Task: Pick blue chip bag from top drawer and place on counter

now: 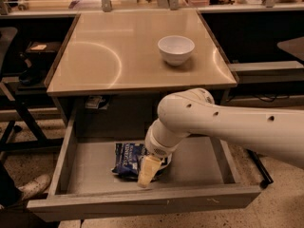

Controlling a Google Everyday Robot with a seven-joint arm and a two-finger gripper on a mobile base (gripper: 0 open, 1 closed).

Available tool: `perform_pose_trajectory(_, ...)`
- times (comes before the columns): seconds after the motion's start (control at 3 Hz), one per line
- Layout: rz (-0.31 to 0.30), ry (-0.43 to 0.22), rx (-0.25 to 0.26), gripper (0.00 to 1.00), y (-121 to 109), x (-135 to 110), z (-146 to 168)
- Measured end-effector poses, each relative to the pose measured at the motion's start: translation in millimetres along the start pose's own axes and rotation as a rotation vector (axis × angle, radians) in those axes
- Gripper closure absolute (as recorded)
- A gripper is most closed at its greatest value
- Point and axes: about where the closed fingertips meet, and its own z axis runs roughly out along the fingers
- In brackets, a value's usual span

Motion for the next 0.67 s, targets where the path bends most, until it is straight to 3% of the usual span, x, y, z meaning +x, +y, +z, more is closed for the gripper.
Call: perform_pose_trajectory(0.67, 0.0, -0.019, -0.042, 0.0, -1, 1, 41)
